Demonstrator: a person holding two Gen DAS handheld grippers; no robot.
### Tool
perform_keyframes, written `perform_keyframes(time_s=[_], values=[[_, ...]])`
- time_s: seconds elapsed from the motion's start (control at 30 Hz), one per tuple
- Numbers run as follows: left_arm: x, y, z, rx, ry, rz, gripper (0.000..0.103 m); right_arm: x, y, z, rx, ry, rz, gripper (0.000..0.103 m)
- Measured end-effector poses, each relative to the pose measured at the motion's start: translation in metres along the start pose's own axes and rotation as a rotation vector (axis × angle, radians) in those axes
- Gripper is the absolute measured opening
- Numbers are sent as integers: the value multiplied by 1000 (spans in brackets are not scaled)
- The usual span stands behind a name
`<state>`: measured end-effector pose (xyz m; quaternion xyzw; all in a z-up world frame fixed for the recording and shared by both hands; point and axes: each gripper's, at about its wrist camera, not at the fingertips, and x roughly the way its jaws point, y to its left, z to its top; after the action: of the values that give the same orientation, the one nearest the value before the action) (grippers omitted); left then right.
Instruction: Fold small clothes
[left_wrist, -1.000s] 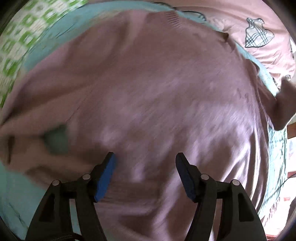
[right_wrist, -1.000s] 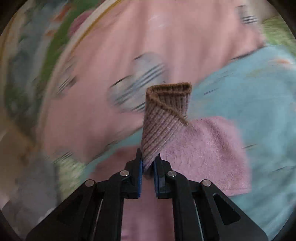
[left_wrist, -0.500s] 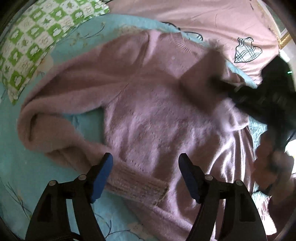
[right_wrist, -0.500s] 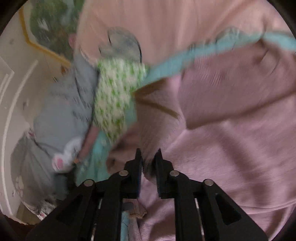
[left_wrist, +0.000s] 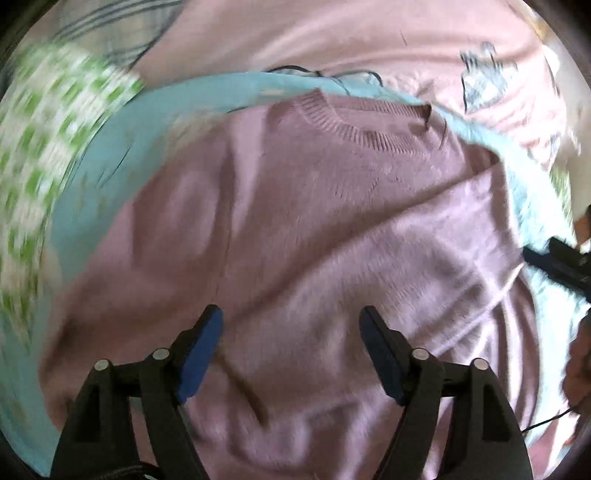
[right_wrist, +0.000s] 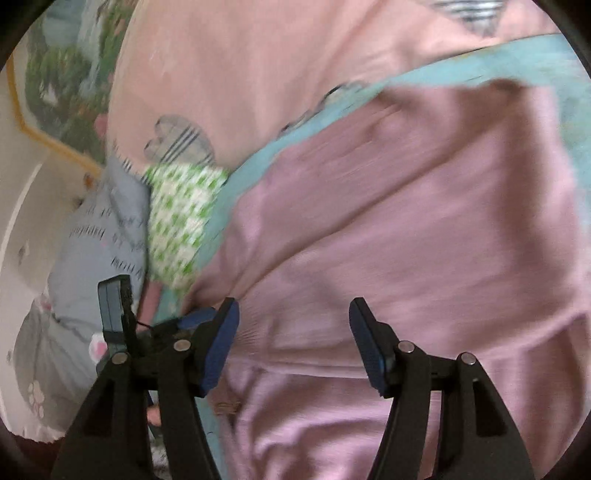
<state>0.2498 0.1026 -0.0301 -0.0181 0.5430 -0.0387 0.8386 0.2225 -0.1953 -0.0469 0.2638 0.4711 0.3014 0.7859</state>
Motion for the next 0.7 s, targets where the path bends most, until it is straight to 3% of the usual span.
perform_keyframes(time_s=[0.17,0.27,0.3,0.47,0.57,0.7], values=[[44,-20,13,163,140,-45,75,-43,-58,2,129,-77,-88,64],[52,-34,5,253,164,-66,20,-62,-87,4,182,-117,-146,64],[47,-34,4,258,152,-73,7,-64,-91,6,192,-127,-160,64],[8,3,3,34,58,-211,6,-78,-115,26,239,-183,-221,64],[14,15,-14,-4,77,-195,6,-76,-121,43,217,-198,-253,69],[17,29,-19,-94,81,-207,6,-50,-127,70,188,-151,-266,69]])
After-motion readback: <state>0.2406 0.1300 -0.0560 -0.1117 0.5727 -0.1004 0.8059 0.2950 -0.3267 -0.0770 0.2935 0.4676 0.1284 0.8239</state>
